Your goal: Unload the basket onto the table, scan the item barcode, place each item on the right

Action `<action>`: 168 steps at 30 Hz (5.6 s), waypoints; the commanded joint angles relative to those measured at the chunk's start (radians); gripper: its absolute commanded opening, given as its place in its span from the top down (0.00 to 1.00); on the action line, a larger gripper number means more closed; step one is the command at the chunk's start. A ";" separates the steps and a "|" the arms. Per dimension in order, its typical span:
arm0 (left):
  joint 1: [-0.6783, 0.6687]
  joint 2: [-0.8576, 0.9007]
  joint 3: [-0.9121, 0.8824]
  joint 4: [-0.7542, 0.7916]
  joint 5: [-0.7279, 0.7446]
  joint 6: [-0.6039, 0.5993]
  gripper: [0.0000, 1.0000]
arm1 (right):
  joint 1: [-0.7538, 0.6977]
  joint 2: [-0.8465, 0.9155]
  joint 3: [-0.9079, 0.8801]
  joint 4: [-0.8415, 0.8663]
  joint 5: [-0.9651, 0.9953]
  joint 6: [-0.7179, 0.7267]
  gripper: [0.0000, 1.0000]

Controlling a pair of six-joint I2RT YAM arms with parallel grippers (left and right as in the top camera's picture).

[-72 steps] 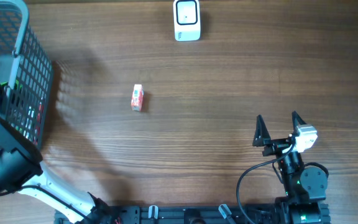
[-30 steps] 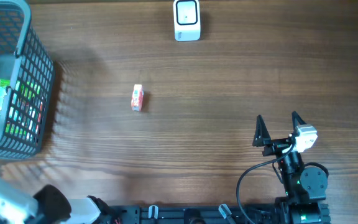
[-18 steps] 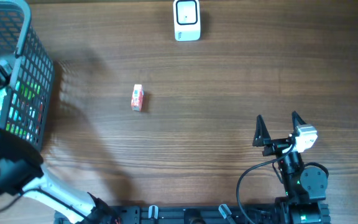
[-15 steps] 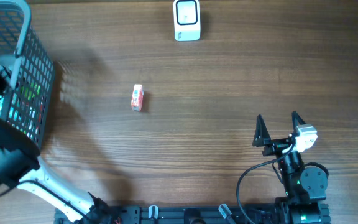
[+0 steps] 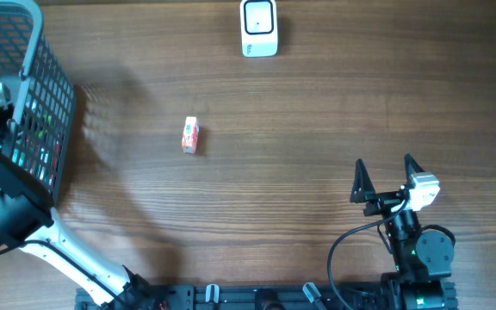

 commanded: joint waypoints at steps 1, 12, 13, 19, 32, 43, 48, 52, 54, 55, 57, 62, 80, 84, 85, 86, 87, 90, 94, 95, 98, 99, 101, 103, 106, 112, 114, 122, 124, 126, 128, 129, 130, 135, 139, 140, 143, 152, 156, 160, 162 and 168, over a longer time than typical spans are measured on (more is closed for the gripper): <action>0.006 0.027 0.012 -0.025 0.057 -0.026 0.00 | -0.005 -0.004 -0.001 0.003 0.010 0.001 0.00; 0.002 -0.149 0.107 -0.011 -0.068 -0.027 0.00 | -0.005 -0.004 -0.001 0.003 0.010 0.001 0.00; 0.002 -0.149 0.080 -0.003 -0.114 -0.021 0.00 | -0.005 -0.004 -0.001 0.003 0.010 0.001 0.00; 0.003 -0.133 -0.062 0.097 -0.124 0.120 0.00 | -0.005 -0.004 -0.001 0.003 0.010 0.001 0.00; 0.039 0.042 -0.135 0.191 -0.113 0.188 0.00 | -0.005 -0.004 -0.001 0.003 0.010 0.001 0.01; 0.040 0.134 -0.180 0.195 -0.055 0.185 0.24 | -0.005 -0.004 -0.001 0.003 0.010 0.001 0.00; 0.040 0.133 -0.183 0.202 0.027 0.176 0.92 | -0.005 -0.004 -0.001 0.003 0.010 0.001 0.00; 0.040 0.095 -0.117 0.182 0.027 0.092 0.96 | -0.005 -0.004 -0.001 0.003 0.010 0.001 0.00; 0.040 0.039 -0.048 0.166 0.026 0.035 0.96 | -0.005 -0.004 -0.001 0.003 0.010 0.000 0.00; 0.040 0.013 -0.019 0.161 0.026 0.009 0.96 | -0.005 -0.004 -0.001 0.003 0.010 0.000 0.00; 0.040 -0.059 0.043 0.158 0.026 -0.040 0.96 | -0.005 -0.004 -0.001 0.003 0.010 0.001 0.00; 0.040 -0.293 0.196 0.164 0.018 -0.134 0.96 | -0.005 -0.004 -0.001 0.003 0.010 0.001 0.00; -0.635 -0.832 0.101 -0.348 0.054 -0.506 0.96 | -0.005 -0.004 -0.001 0.003 0.010 0.001 0.00; -0.758 -0.832 -0.191 -0.263 0.033 -0.549 0.96 | -0.005 -0.004 -0.001 0.003 0.010 0.001 0.00; -0.771 -0.832 -0.273 -0.215 0.006 -0.573 0.96 | -0.005 -0.004 -0.001 0.003 0.010 0.001 0.00; -0.775 -0.832 -0.357 -0.157 -0.008 -0.599 0.96 | -0.005 -0.004 -0.001 0.003 0.010 0.001 0.00; -0.775 -0.832 -0.429 -0.105 -0.003 -0.629 0.96 | -0.005 -0.004 -0.001 0.003 0.010 0.001 0.00; -0.792 -0.832 -0.605 0.047 0.082 -0.710 0.96 | -0.005 -0.004 -0.001 0.003 0.010 0.001 0.00; -0.811 -0.832 -0.704 0.171 0.031 -0.725 0.96 | -0.005 -0.004 -0.001 0.003 0.010 0.001 0.00; -0.811 -0.832 -0.710 0.179 0.032 -0.734 0.96 | -0.005 -0.004 -0.001 0.003 0.010 0.001 0.00; -0.811 -0.833 -0.710 0.193 -0.009 -0.732 0.96 | -0.005 -0.004 -0.001 0.003 0.010 0.001 0.00; -0.811 -0.833 -0.710 0.196 -0.012 -0.732 0.96 | -0.005 -0.004 -0.001 0.003 0.010 0.001 0.00; -0.814 -0.833 -0.710 0.201 0.030 -0.733 0.96 | -0.005 -0.004 -0.001 0.003 0.010 0.001 0.00; -0.835 -0.833 -0.710 0.214 0.116 -0.740 0.96 | -0.005 -0.004 -0.001 0.003 0.010 0.001 0.00; -0.938 -0.832 -0.710 0.278 0.095 -0.806 0.96 | -0.005 -0.004 -0.001 0.003 0.010 0.001 0.00; -1.178 -0.751 -0.710 0.431 -0.061 -0.941 0.96 | -0.005 -0.004 -0.001 0.003 0.010 0.001 0.00; -1.231 -0.672 -0.710 0.441 -0.081 -0.951 0.96 | -0.005 -0.004 -0.001 0.003 0.010 0.001 0.00; -1.245 -0.547 -0.710 0.479 -0.158 -0.998 0.76 | -0.005 -0.004 -0.001 0.003 0.010 0.001 0.00; -1.231 -0.548 -0.709 0.480 -0.151 -0.998 0.04 | -0.005 -0.004 -0.001 0.003 0.010 0.001 0.00; -1.225 -0.548 -0.700 0.481 -0.110 -0.998 0.00 | -0.005 -0.004 -0.001 0.003 0.010 0.000 0.00; -1.226 -0.548 -0.684 0.483 -0.072 -0.990 0.00 | -0.005 -0.004 -0.001 0.003 0.010 0.001 0.00; -1.228 -0.548 -0.671 0.482 -0.057 -0.979 0.00 | -0.005 -0.004 -0.001 0.003 0.010 0.001 0.00; -1.228 -0.550 -0.651 0.478 -0.042 -0.956 0.00 | -0.005 -0.004 -0.001 0.003 0.010 0.001 0.00; -1.232 -0.550 -0.549 0.395 -0.044 -0.888 0.10 | -0.005 -0.004 -0.001 0.003 0.010 0.001 0.00; -1.273 -0.530 -0.551 0.322 -0.122 -0.828 0.60 | -0.005 -0.004 -0.001 0.003 0.010 0.001 0.00; -1.282 -0.526 -0.551 0.308 -0.158 -0.827 0.47 | -0.005 -0.004 -0.001 0.003 0.010 0.001 0.00; -1.291 -0.525 -0.552 0.307 -0.184 -0.780 0.00 | -0.005 -0.004 -0.001 0.003 0.010 0.001 0.00; -1.273 -0.539 -0.445 0.307 -0.106 -0.728 0.96 | -0.005 -0.004 -0.001 0.003 0.010 0.001 0.00; -1.273 -0.468 -0.447 0.322 -0.119 -0.731 0.96 | -0.005 -0.004 -0.001 0.003 0.010 0.001 0.00; -1.272 -0.343 -0.447 0.351 -0.120 -0.731 0.96 | -0.005 -0.004 -0.001 0.003 0.010 0.000 0.00; -1.272 -0.282 -0.447 0.349 -0.124 -0.731 0.92 | -0.005 -0.004 -0.001 0.003 0.010 0.000 0.00; -1.272 -0.122 -0.447 0.290 -0.065 -0.731 0.82 | -0.005 -0.004 -0.001 0.003 0.010 0.001 0.00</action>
